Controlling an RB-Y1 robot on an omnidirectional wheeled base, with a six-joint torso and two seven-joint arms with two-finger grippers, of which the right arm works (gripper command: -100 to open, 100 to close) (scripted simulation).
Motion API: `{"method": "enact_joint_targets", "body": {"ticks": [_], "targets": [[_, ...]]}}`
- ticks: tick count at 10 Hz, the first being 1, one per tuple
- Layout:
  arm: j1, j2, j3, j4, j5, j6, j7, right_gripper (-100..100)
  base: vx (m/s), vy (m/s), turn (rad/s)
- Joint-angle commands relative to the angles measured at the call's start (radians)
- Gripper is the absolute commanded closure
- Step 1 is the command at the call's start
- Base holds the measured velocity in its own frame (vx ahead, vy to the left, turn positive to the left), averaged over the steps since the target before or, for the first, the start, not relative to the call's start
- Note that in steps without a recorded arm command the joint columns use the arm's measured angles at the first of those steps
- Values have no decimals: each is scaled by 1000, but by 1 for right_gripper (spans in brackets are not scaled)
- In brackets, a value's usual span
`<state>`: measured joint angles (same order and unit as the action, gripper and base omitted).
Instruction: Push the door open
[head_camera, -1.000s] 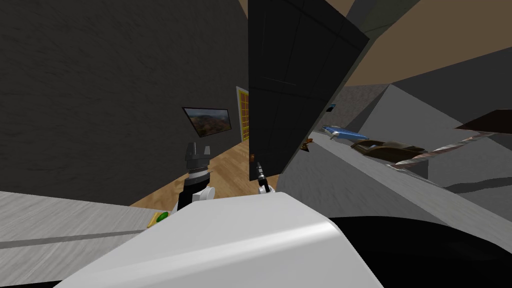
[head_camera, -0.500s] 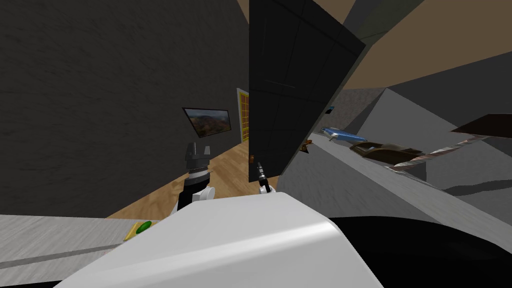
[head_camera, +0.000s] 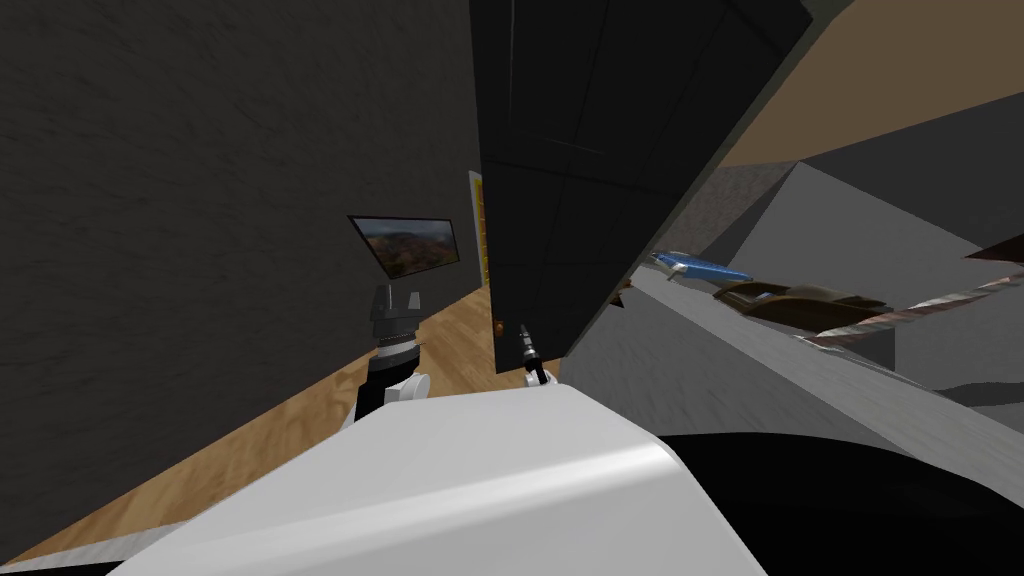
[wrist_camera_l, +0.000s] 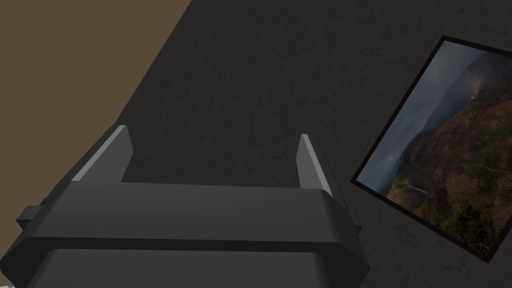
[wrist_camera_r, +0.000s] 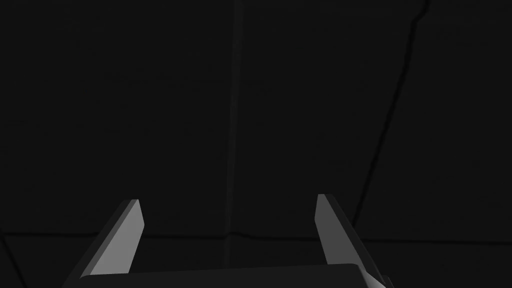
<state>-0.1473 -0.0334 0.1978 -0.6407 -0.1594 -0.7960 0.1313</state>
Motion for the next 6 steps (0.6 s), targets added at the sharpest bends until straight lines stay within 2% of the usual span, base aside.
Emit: {"method": "enact_joint_targets", "body": {"ticks": [1, 3, 5, 6], "targets": [[-2, 3, -2, 11, -1, -12, 1, -100, 145, 130, 10], [-2, 24, -4, 12, -2, -16, 4, -100, 106, 146, 19], [-1, 62, -6, 14, -3, -19, 6, -100, 80, 154, -2], [-1, 73, -6, 14, -3, -20, 6, -100, 27, 143, 20]]}}
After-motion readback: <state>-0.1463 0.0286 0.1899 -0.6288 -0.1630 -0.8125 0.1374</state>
